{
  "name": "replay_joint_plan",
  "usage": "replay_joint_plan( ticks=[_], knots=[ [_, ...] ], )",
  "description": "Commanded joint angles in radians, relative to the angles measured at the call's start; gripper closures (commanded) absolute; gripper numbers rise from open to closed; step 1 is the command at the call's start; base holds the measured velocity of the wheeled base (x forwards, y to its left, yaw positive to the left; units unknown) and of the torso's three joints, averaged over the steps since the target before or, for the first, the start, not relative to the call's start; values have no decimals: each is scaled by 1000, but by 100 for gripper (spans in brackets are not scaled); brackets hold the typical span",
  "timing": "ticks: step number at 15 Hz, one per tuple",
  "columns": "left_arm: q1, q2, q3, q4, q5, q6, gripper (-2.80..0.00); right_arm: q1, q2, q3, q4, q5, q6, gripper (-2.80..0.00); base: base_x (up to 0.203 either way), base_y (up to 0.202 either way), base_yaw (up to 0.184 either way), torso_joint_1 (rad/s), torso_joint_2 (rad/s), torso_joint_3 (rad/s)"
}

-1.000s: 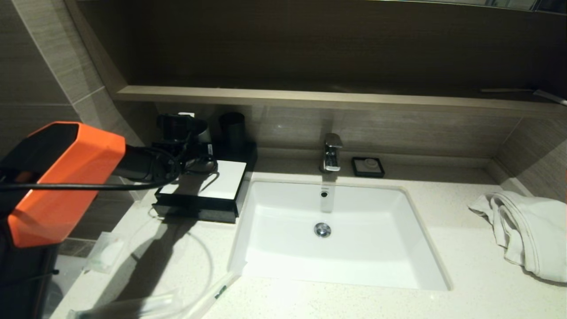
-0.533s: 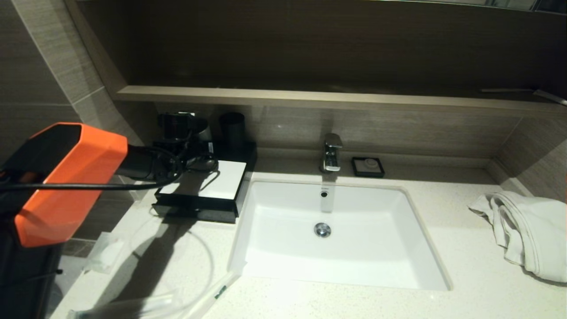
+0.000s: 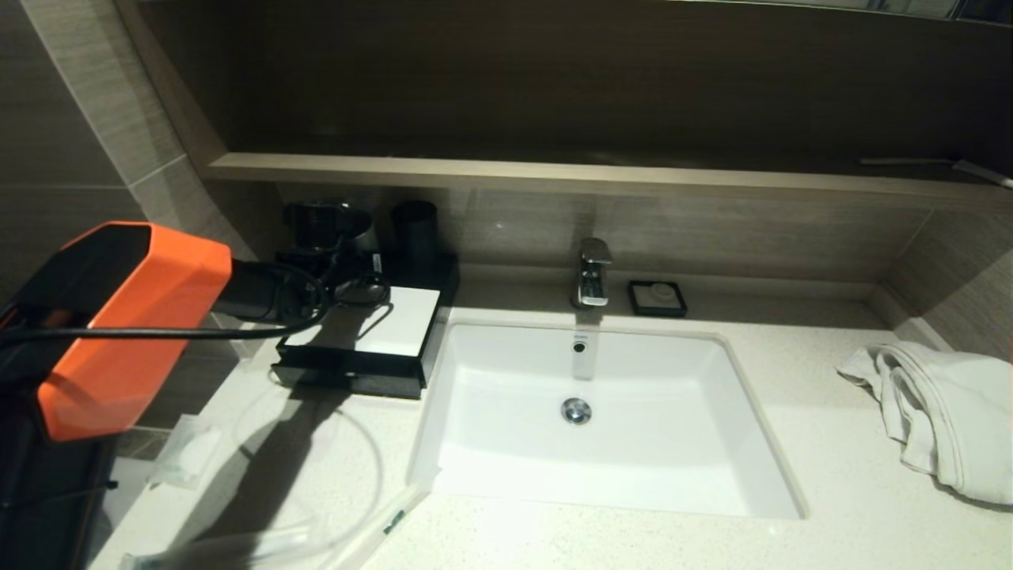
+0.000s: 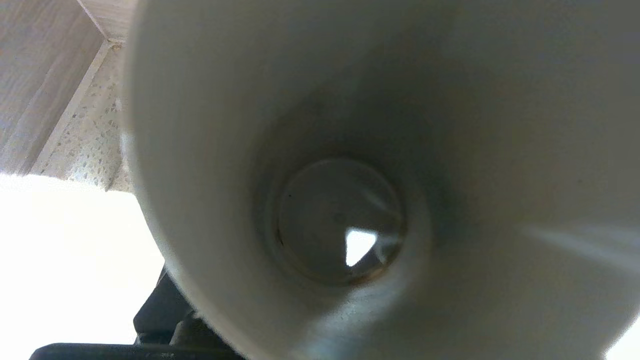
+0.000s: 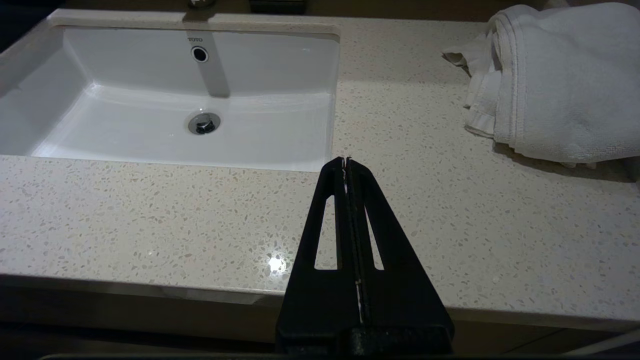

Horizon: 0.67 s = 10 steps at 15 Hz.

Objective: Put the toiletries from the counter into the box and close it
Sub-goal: Place the cup on the storage box

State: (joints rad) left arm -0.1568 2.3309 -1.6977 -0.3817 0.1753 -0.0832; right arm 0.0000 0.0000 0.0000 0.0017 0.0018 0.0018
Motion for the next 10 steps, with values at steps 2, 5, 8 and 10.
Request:
replay_joint_plan(
  ticks=[2,5,8,10],
  knots=[
    [0,1,0,6,3,-1,0,0,0,0,0,0,0,0,0,0,0,0,0,0],
    [0,0,0,4,3,-1,-280,0,0,0,0,0,0,0,0,0,0,0,0,0],
    [0,-3,0,3,2,-1,-280,0,0,0,0,1,0,0,0,0,0,0,0,0],
    [6,-7,1,2,1,-1,-280,0,0,0,0,0,0,0,0,0,0,0,0,0]
  ],
)
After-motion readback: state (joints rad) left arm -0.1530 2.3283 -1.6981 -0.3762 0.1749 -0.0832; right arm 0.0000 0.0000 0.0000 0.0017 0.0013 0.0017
